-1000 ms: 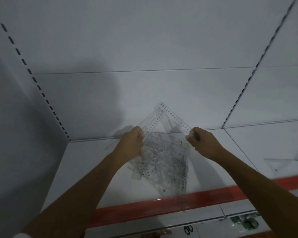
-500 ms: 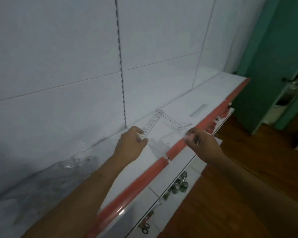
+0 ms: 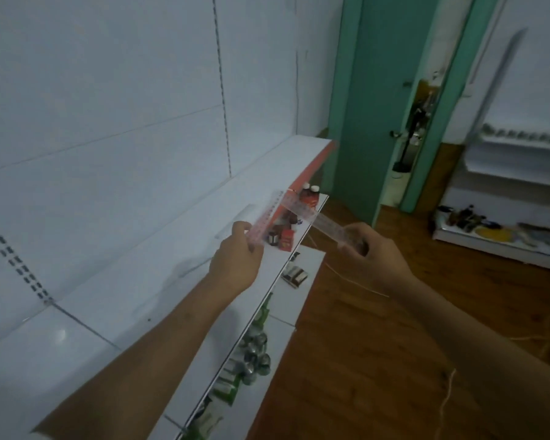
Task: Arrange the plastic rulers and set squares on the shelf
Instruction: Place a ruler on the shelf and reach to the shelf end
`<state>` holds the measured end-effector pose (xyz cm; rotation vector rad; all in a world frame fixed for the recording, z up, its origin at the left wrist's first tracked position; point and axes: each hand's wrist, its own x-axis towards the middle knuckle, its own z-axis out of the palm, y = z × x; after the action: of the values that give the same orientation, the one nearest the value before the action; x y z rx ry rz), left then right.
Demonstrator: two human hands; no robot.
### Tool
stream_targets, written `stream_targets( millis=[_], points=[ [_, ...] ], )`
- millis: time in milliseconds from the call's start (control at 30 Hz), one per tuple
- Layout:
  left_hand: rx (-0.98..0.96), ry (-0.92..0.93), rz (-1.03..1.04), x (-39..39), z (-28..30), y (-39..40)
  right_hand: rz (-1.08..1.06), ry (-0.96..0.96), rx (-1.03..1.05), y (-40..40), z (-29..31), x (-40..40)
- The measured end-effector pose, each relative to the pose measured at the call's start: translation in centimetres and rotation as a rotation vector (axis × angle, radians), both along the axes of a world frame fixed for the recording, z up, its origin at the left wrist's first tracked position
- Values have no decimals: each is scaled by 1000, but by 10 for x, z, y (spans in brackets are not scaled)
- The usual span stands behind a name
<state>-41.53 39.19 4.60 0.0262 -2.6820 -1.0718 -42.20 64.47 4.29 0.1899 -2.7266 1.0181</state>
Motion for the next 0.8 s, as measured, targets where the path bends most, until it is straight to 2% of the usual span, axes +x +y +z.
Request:
stream_targets(
  millis=[267,400,633,800],
  points=[
    [64,-5,-48,-102,1,67,-81,93,120,61,1,-74],
    [126,11,-32,-159,5,92,-101,118,288,87,1,-128],
    [179,21,-113,-254,18,136,-144,58,333,136,13,-204],
    [135,1,-182,-300,10,164,-113,38,369,160,3,-260]
  ],
)
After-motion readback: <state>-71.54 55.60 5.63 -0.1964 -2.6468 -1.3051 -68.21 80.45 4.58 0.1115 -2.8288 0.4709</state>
